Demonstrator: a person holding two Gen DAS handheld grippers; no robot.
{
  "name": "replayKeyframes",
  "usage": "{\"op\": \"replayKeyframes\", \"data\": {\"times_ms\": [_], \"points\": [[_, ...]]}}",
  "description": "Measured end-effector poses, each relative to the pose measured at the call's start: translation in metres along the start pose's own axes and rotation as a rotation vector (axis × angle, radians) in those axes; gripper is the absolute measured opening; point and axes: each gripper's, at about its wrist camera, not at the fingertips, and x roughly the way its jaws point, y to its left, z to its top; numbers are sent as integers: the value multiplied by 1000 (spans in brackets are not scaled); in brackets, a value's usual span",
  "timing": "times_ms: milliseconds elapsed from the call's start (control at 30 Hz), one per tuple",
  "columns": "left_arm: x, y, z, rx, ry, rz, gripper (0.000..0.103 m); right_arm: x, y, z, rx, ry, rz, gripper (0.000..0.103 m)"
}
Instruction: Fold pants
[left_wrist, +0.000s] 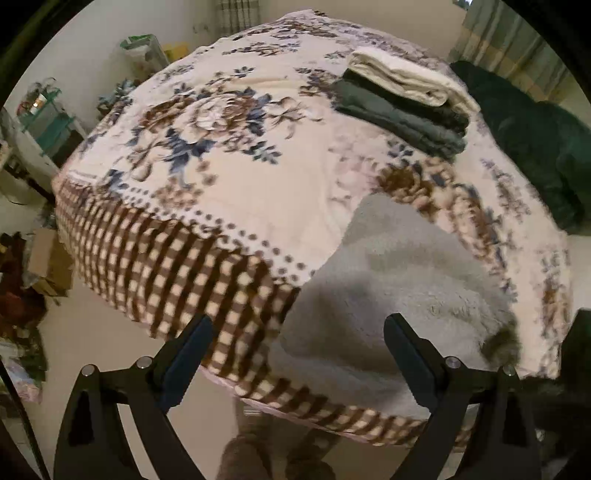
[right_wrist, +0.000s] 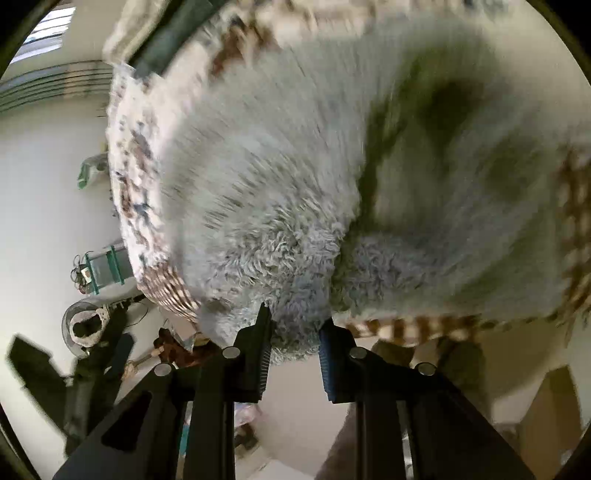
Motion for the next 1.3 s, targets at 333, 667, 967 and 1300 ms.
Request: {"op": "replayKeyframes", "data": {"times_ms": [333, 667, 967, 1300], "points": [[14, -50, 7, 57, 44, -131, 95, -108, -37, 118, -87, -260, -336, 24], [38, -59, -13, 115, 80, -59, 95, -90, -63, 37, 131, -269, -31, 77], [38, -40, -18, 104, 93, -13, 95, 57, -37, 16, 225, 59, 143, 8], [31, -40, -13, 95, 89, -74, 95, -135, -47, 33, 59, -355, -118, 6]]}}
